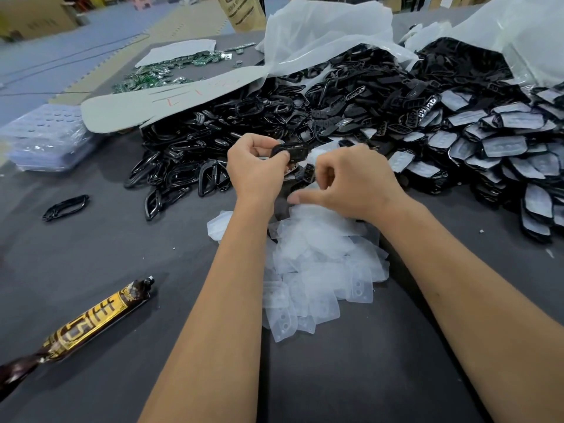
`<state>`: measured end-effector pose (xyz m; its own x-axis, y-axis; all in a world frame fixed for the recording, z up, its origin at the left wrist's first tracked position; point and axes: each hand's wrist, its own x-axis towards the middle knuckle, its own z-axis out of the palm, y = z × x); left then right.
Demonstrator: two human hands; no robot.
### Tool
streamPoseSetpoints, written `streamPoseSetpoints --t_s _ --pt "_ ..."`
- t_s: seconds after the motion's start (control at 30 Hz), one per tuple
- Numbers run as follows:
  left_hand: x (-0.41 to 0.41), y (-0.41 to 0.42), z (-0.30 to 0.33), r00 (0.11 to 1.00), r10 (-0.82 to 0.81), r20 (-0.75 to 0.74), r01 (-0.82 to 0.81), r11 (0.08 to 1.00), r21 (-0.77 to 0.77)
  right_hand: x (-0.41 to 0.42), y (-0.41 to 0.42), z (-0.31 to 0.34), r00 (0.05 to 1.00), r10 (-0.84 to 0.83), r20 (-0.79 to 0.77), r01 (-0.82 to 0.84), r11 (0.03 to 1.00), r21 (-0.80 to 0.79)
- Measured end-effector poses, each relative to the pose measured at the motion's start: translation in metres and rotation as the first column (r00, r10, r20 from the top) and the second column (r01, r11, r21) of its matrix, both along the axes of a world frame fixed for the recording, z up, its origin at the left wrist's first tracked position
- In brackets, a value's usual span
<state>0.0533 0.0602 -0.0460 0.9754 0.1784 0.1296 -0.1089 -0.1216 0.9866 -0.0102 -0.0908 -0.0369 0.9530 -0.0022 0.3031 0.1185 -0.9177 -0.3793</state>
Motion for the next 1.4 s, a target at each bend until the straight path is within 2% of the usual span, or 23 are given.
streamPoseSetpoints --t_s 0.07,0.13,0.17,0.23,0.27,0.3,0.37,0.4,0.43,0.47,0.63,0.8,1.13,1.2,1.23,1.27,1.37,1.4 --pt "0.001 -0.001 -0.001 1.0 0.011 -0.01 -0.011 1.0 -0.027 0.001 0.006 0.001 0.996 -0.027 -0.08 0.018 0.994 -0.11" --pt "0.001 -0.001 -0.001 1.0 -0.006 -0.014 0.005 0.998 -0.066 0.001 0.007 0.003 0.996 -0.018 -0.091 0.011 0.997 -0.078" --pt "0.001 -0.001 -0.001 1.0 -0.017 -0.014 0.016 0.997 -0.079 0.001 0.006 0.003 0.997 0.005 -0.077 -0.005 1.0 0.0" --pt "0.001 0.0 0.0 0.999 -0.038 -0.012 0.037 0.995 -0.094 0.0 0.003 -0.001 0.999 0.052 0.004 -0.051 0.959 0.277" --pt "0.001 0.0 0.0 0.999 -0.048 -0.011 0.047 0.994 -0.1 0.0 0.001 -0.002 0.997 0.062 0.054 -0.08 0.884 0.461" --pt "0.002 -0.001 0.0 0.998 -0.057 -0.01 0.055 0.993 -0.1 0.0 -0.002 -0.002 0.994 0.068 0.09 -0.11 0.756 0.645" --pt "0.001 0.0 0.0 0.997 -0.072 -0.006 0.071 0.994 -0.088 0.0 -0.008 -0.001 0.986 0.107 0.129 -0.162 0.415 0.895" --pt "0.0 0.0 0.0 0.996 -0.088 -0.002 0.087 0.992 -0.093 0.0 -0.011 -0.001 0.981 0.136 0.14 -0.173 0.278 0.945" --pt "-0.001 -0.001 0.001 0.994 -0.109 0.004 0.109 0.989 -0.101 0.001 -0.015 -0.001 0.976 0.157 0.148 -0.179 0.204 0.962" --pt "-0.002 -0.002 0.001 0.992 -0.129 0.01 0.13 0.986 -0.106 0.002 -0.016 -0.003 0.973 0.169 0.158 -0.188 0.181 0.965" --pt "-0.008 -0.004 0.004 0.973 -0.231 0.021 0.232 0.967 -0.106 0.004 -0.013 -0.008 0.978 0.125 0.169 -0.191 0.193 0.962" --pt "-0.009 -0.005 0.005 0.968 -0.249 0.017 0.249 0.96 -0.128 0.002 -0.011 -0.004 0.984 0.106 0.145 -0.164 0.203 0.965" --pt "-0.009 -0.007 0.003 0.974 -0.225 0.007 0.225 0.966 -0.124 0.003 -0.015 -0.002 0.983 0.115 0.141 -0.132 -0.082 0.988" --pt "-0.01 -0.007 0.002 0.977 -0.215 0.004 0.213 0.97 -0.12 0.005 -0.015 -0.003 0.986 0.114 0.118 -0.107 -0.096 0.99" --pt "-0.01 -0.007 0.002 0.979 -0.204 0.006 0.204 0.972 -0.117 0.006 -0.014 -0.004 0.988 0.101 0.114 -0.107 -0.076 0.991" --pt "-0.009 -0.007 0.001 0.982 -0.191 0.01 0.191 0.975 -0.113 0.007 -0.013 -0.006 0.99 0.074 0.118 -0.118 -0.014 0.993" --pt "-0.008 -0.007 -0.001 0.989 -0.145 0.023 0.147 0.986 -0.075 0.007 -0.008 -0.013 0.986 -0.012 0.167 -0.153 0.342 0.927" --pt "-0.008 -0.006 -0.001 0.99 -0.137 0.026 0.139 0.989 -0.055 0.008 -0.006 -0.014 0.983 -0.026 0.184 -0.156 0.419 0.894"
